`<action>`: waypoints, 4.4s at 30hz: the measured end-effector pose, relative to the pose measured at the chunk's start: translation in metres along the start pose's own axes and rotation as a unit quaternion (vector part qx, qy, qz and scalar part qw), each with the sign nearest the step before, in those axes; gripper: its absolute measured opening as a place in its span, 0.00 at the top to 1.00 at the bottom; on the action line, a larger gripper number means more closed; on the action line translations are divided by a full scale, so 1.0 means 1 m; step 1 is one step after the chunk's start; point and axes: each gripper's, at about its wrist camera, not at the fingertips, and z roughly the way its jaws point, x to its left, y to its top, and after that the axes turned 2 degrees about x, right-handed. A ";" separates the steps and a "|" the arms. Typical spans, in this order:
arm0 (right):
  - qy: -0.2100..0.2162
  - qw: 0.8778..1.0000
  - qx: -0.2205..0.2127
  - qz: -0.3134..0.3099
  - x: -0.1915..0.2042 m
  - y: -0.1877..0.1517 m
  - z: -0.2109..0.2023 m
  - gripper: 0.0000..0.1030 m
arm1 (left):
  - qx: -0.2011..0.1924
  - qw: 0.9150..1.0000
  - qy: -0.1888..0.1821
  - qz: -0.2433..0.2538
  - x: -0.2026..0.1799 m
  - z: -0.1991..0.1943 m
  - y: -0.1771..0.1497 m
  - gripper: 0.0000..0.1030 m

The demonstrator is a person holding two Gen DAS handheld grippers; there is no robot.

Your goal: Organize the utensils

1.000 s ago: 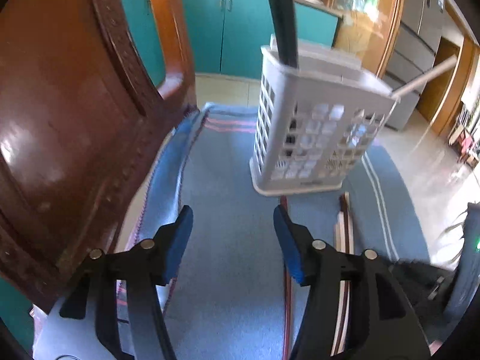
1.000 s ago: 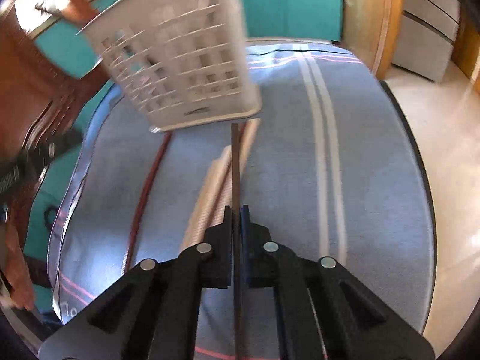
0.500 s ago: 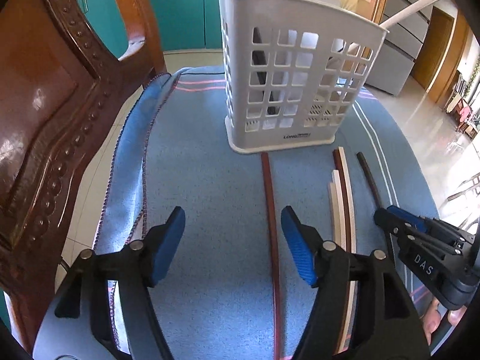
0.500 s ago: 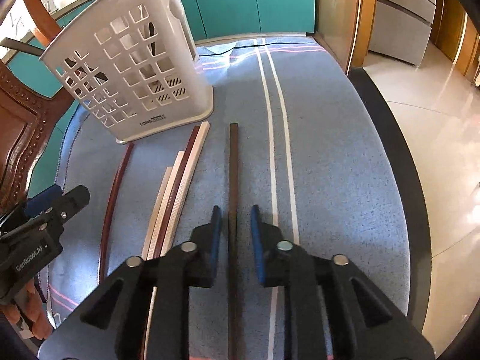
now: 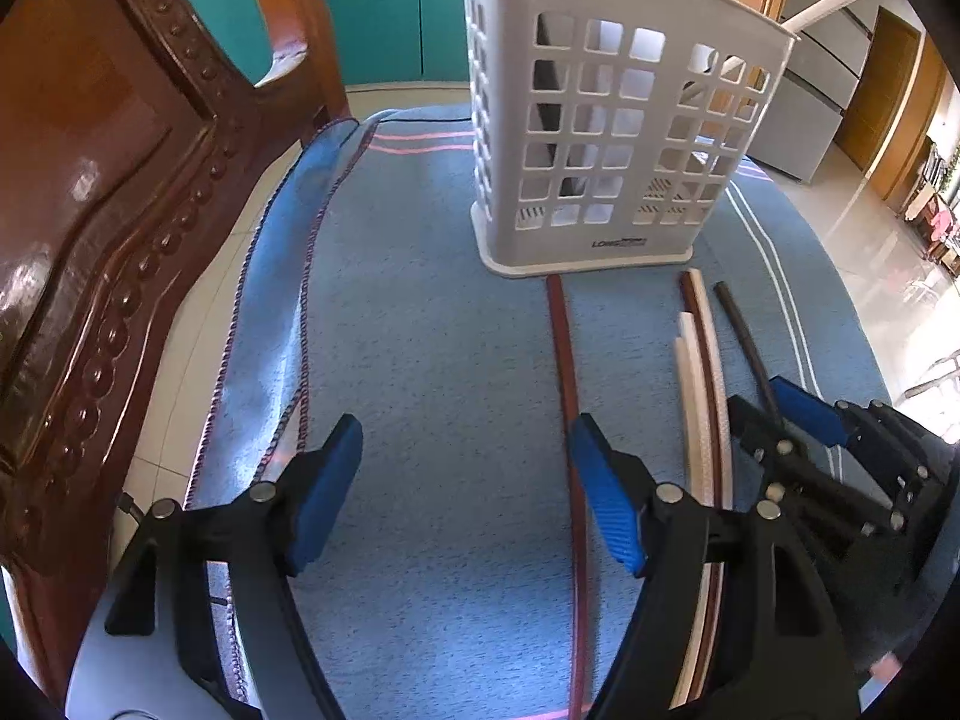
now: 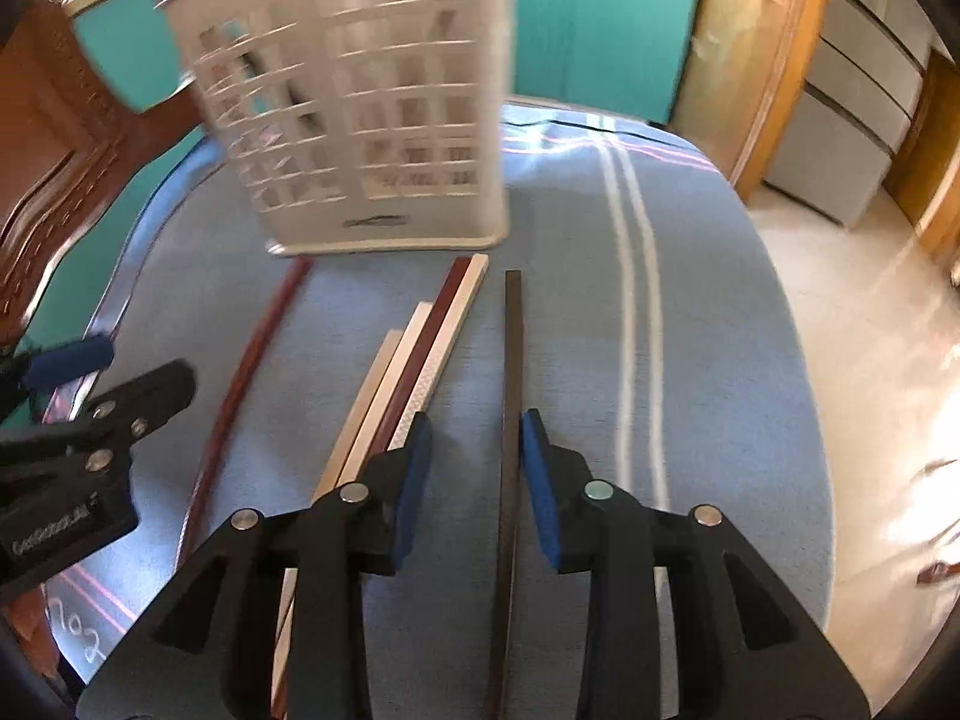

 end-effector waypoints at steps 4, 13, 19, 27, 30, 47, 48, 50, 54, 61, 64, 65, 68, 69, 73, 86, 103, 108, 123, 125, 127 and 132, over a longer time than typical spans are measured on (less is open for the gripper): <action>0.008 1.000 -0.001 -0.017 0.008 -0.002 -0.001 0.67 | 0.007 1.000 0.002 0.001 0.002 0.002 0.002 0.29; -0.013 0.999 0.007 0.035 -0.016 -0.004 -0.004 0.71 | 0.013 1.000 0.006 0.005 0.001 0.012 0.004 0.28; -0.015 0.999 0.009 0.038 -0.019 -0.006 -0.007 0.71 | 0.016 1.000 0.008 0.011 -0.004 0.013 0.002 0.27; -0.013 0.999 0.009 0.041 -0.018 -0.003 -0.005 0.70 | 0.019 1.000 0.010 0.016 -0.007 0.015 0.001 0.25; -0.013 0.999 0.009 0.042 -0.018 -0.004 -0.005 0.70 | 0.020 1.000 0.010 0.016 -0.006 0.016 0.001 0.25; -0.011 0.999 0.005 0.040 -0.014 -0.004 -0.003 0.62 | 0.021 1.000 0.013 0.019 -0.009 0.020 -0.002 0.21; -0.010 0.999 0.005 0.040 -0.013 -0.004 -0.003 0.62 | 0.021 1.000 0.013 0.020 -0.010 0.021 -0.002 0.21; -0.010 0.999 0.005 0.041 -0.013 -0.004 -0.003 0.62 | 0.021 0.999 0.014 0.020 -0.011 0.022 -0.003 0.21; -0.014 0.999 0.004 0.036 -0.012 -0.005 -0.003 0.62 | 0.021 0.999 0.014 0.021 -0.012 0.022 -0.004 0.21; -0.016 0.999 0.004 0.034 -0.011 -0.005 -0.002 0.62 | 0.026 0.999 0.020 0.026 -0.015 0.025 -0.006 0.21; -0.017 0.999 0.004 0.033 -0.010 -0.005 -0.002 0.61 | 0.026 0.999 0.021 0.027 -0.017 0.026 -0.006 0.21; -0.017 0.999 0.004 0.034 -0.010 -0.005 -0.003 0.61 | 0.026 0.999 0.021 0.027 -0.016 0.026 -0.006 0.21; -0.016 0.999 0.004 0.034 -0.010 -0.005 -0.002 0.61 | 0.025 0.999 0.020 0.027 -0.017 0.026 -0.006 0.21; -0.016 0.999 0.004 0.034 -0.009 -0.005 -0.002 0.61 | 0.025 0.999 0.021 0.026 -0.017 0.026 -0.006 0.21; -0.016 0.999 0.004 0.034 -0.009 -0.005 -0.003 0.61 | 0.024 0.999 0.021 0.027 -0.018 0.025 -0.006 0.21; -0.004 0.995 0.012 0.103 -0.036 -0.002 -0.005 0.92 | 0.025 0.999 0.017 0.024 -0.015 0.027 -0.004 0.20; 0.003 0.995 0.010 0.098 -0.033 -0.004 -0.005 0.86 | 0.024 1.000 -0.004 0.019 -0.013 0.031 -0.002 0.20; 0.000 0.996 0.009 0.090 -0.029 -0.003 -0.005 0.83 | 0.025 0.999 -0.024 0.019 -0.012 0.032 -0.001 0.20; -0.004 0.997 0.017 0.072 -0.027 0.001 -0.002 0.83 | 0.016 1.000 -0.018 0.015 -0.002 0.046 0.014 0.21; -0.024 0.998 0.016 0.059 -0.026 0.005 0.002 0.82 | 0.007 1.000 -0.006 0.024 -0.012 0.045 0.013 0.21; -0.035 0.998 0.015 0.052 -0.025 0.007 0.004 0.78 | 0.008 1.000 -0.006 0.025 -0.017 0.047 0.016 0.21; -0.039 0.998 0.013 0.047 -0.026 0.007 0.005 0.77 | 0.014 1.000 -0.010 0.018 -0.024 0.051 0.021 0.21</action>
